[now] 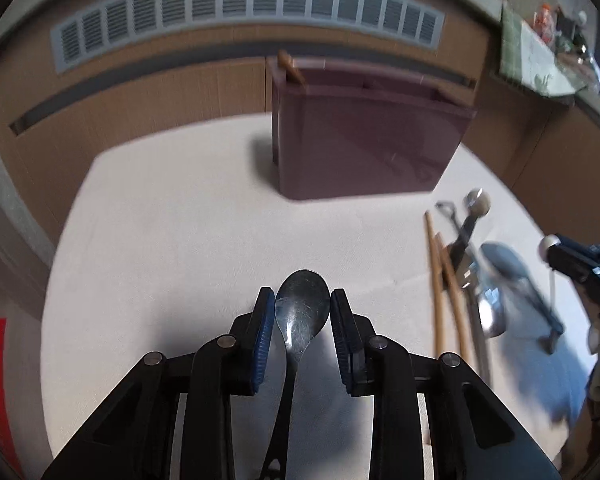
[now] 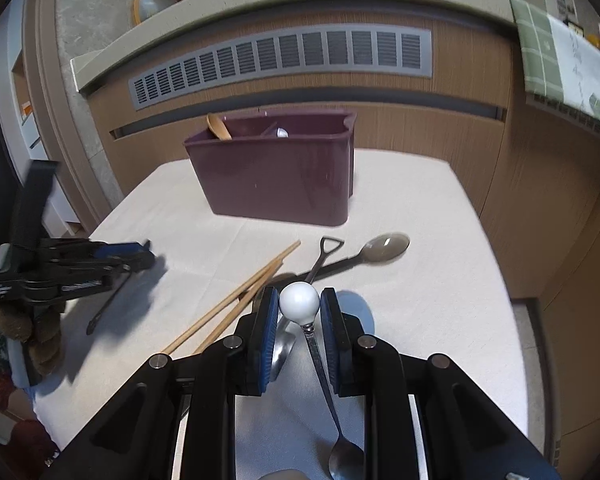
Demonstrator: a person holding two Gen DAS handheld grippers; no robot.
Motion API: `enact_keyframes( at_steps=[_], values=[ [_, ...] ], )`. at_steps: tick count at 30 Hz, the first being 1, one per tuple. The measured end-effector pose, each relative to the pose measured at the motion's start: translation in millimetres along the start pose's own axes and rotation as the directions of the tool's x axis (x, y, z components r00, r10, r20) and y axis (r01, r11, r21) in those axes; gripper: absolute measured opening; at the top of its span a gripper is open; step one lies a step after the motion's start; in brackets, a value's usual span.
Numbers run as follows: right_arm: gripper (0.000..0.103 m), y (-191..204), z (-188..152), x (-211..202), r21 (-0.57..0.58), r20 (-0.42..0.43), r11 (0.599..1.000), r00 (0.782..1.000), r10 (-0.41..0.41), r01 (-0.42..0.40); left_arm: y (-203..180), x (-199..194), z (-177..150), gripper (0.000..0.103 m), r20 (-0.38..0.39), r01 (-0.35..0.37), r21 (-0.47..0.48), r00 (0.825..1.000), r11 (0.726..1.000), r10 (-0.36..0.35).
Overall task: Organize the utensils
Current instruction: 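Carry the smiley spoon with the left tool while the right tool carries the ball-handled spoon toward the holder, then lower both spoons into the holder slots and open both tools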
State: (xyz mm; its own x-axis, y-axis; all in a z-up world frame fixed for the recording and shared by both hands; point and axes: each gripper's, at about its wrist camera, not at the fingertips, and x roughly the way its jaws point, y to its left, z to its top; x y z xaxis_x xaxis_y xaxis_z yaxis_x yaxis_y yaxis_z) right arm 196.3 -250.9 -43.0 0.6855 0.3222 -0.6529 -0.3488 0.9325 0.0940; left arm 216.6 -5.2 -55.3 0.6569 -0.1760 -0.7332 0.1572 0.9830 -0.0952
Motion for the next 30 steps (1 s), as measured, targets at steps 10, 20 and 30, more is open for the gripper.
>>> enact_keyframes(
  at_steps=[10,20,30],
  values=[
    [0.020,7,17,-24,0.007,0.096,1.000,0.995,-0.019,0.019,-18,-59,18,0.029,0.167,0.053,0.002,0.985,0.999,-0.052],
    [0.020,14,26,-36,-0.001,0.128,1.000,0.992,-0.019,0.020,-24,-75,25,0.029,0.200,0.085,0.006,0.976,0.996,-0.085],
    [0.020,17,39,-43,0.005,0.167,1.000,0.986,-0.017,0.016,-23,-90,35,0.029,0.242,0.105,0.000,0.965,0.995,-0.102]
  ],
)
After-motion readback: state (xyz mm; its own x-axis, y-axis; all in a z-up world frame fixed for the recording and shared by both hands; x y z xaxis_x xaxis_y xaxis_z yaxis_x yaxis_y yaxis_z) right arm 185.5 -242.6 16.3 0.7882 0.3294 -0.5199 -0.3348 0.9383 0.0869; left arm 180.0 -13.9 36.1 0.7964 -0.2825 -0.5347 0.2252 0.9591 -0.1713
